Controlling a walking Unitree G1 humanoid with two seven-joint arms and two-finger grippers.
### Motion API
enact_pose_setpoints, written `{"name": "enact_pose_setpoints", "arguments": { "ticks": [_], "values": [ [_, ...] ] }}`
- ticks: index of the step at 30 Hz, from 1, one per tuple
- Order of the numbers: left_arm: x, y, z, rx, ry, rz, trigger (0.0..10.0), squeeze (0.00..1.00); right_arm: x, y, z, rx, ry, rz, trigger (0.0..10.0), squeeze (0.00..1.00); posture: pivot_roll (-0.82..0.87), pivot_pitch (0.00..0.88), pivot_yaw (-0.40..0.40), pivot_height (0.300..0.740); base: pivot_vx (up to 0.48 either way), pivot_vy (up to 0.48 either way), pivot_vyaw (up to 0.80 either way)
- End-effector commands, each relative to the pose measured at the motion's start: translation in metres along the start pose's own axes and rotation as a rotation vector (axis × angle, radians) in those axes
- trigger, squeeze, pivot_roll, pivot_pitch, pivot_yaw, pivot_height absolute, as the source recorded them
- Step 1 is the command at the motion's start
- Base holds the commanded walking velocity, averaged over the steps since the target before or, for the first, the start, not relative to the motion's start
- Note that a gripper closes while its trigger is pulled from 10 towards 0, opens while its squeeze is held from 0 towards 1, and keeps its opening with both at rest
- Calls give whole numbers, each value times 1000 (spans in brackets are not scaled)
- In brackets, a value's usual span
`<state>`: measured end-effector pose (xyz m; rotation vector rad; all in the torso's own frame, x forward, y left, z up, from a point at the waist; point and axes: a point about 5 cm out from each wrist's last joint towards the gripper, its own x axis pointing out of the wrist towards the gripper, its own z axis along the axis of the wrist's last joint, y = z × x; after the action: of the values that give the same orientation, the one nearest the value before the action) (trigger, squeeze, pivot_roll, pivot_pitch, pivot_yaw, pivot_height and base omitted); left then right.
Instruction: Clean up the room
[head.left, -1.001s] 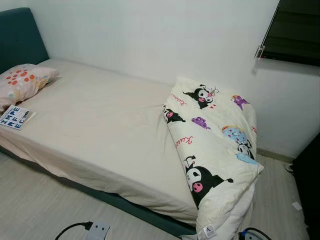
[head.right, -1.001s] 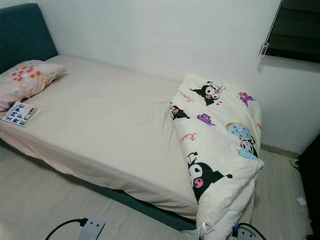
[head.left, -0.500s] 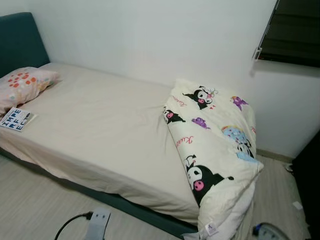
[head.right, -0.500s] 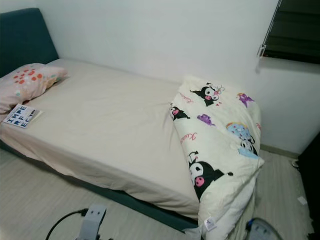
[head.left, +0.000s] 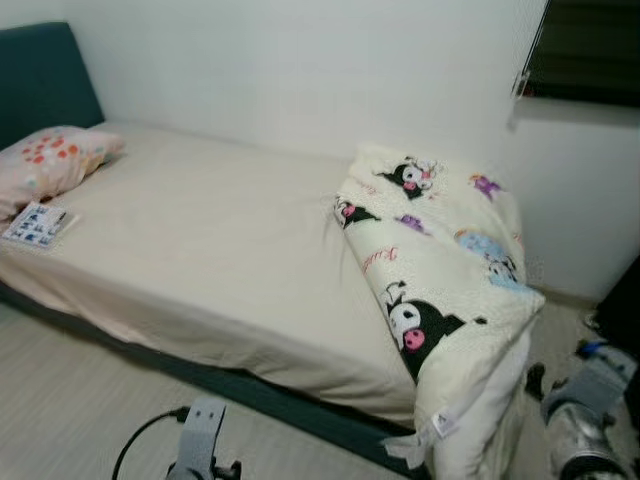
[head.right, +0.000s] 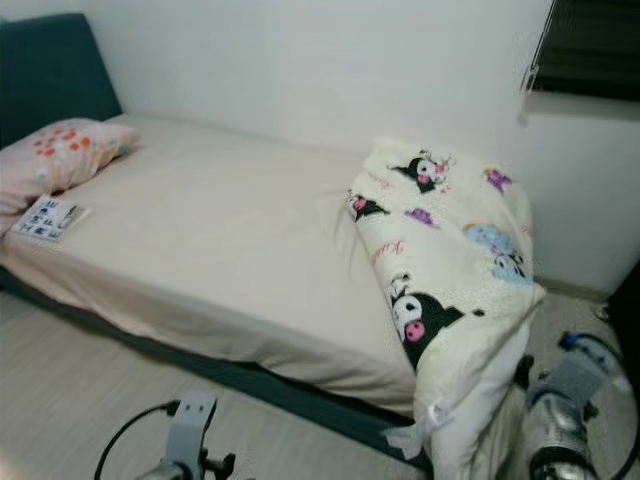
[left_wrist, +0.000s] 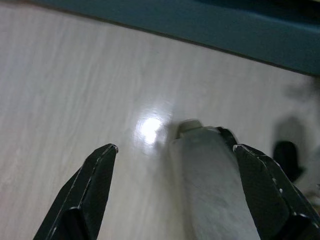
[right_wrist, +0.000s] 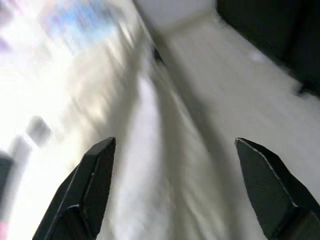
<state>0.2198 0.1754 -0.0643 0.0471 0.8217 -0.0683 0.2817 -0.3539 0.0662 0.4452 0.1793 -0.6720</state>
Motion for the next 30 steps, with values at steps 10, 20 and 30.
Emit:
{"name": "enact_pose_setpoints", "arguments": {
  "ticks": [10,20,30],
  "values": [
    [-3,19,2,16,-23,74,10000,0,5,28,41,267,-177,275,10000,0,-3,0,35,566,0,0,0],
    [-11,32,-15,64,-12,74,10000,0,-1,36,24,372,-126,439,10000,0,48,95,65,526,0,0,0],
    [-22,50,-34,85,4,95,10000,0,-3,54,2,346,-9,499,10000,0,93,170,69,491,0,0,0]
  ]
}}
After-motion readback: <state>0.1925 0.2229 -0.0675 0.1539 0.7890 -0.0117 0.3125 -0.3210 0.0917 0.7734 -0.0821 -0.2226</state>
